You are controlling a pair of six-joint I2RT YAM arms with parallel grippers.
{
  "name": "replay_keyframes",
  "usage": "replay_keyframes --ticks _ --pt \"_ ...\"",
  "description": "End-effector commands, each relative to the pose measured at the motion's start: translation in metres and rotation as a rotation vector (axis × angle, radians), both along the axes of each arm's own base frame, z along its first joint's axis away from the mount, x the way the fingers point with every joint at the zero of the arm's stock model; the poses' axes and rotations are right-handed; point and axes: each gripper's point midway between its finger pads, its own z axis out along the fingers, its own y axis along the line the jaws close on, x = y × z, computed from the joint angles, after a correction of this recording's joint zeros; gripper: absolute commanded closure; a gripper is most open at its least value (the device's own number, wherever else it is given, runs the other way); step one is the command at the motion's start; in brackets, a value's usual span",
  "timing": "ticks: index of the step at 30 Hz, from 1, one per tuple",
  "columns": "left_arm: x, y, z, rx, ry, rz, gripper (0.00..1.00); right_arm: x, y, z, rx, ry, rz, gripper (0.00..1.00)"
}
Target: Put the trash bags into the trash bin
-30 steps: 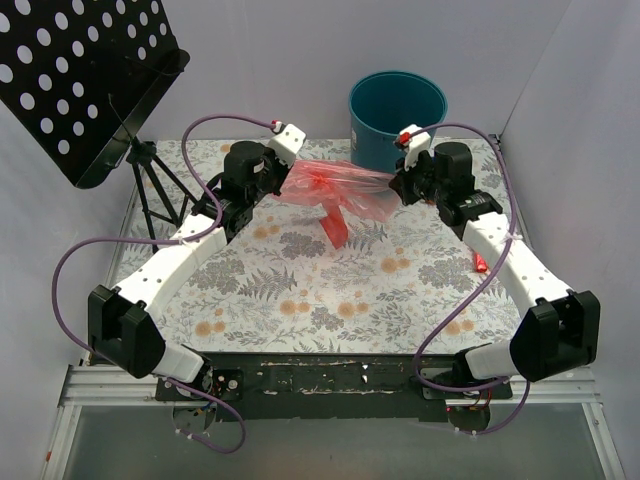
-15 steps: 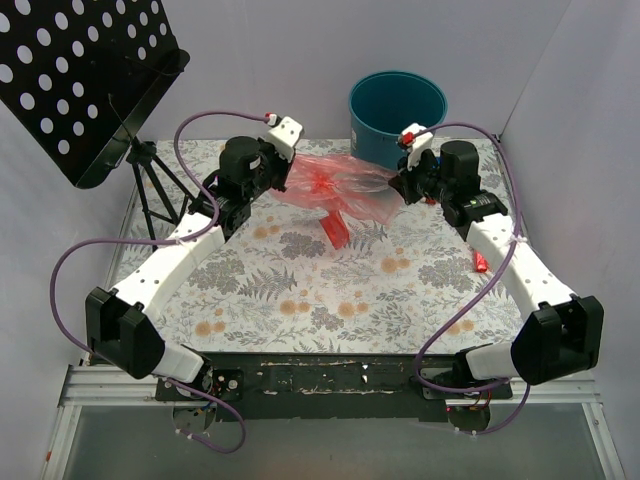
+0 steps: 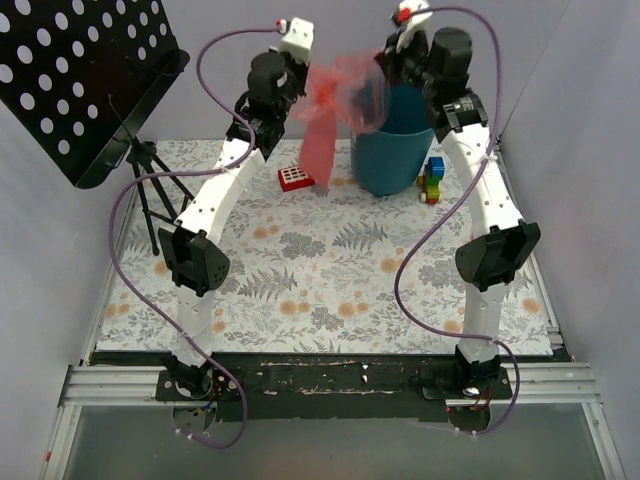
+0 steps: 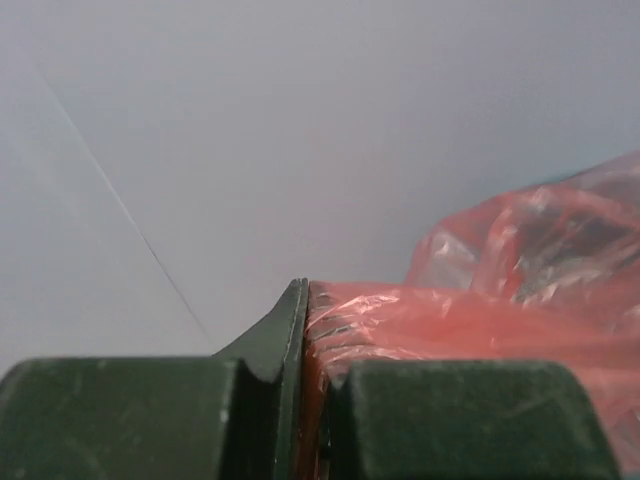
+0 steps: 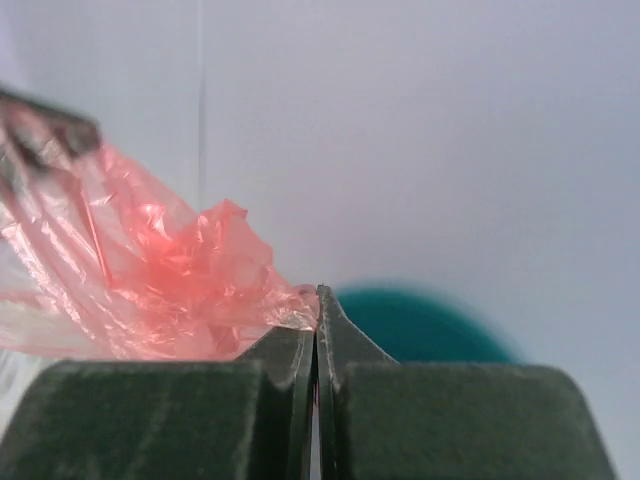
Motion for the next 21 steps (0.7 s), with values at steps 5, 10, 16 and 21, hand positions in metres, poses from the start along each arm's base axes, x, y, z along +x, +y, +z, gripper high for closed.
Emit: replay_keyframes --ticks 5,10,16,21 --pt "-0.238 0.027 0.357 -0.228 -1.278 -0.154 1.0 -0.197 -0.037 0.329 0.341 -1.118 -0.149 0.99" --pt "-0.251 -0.072 0.103 0.241 -0.818 -0.659 1.0 -0.187 0.002 0.081 -0.152 -0.807 -0.004 0.99" --pt "-0.352 0.002 -0.274 0.497 0.45 -0.994 1.0 -0.346 -0.024 -0.261 -0.478 0.132 0.654 0.99" --pt "-0.351 0.006 -0.221 0.418 0.3 -0.909 1.0 -0.373 -0.031 -0.218 -0.389 0.164 0.624 0.99"
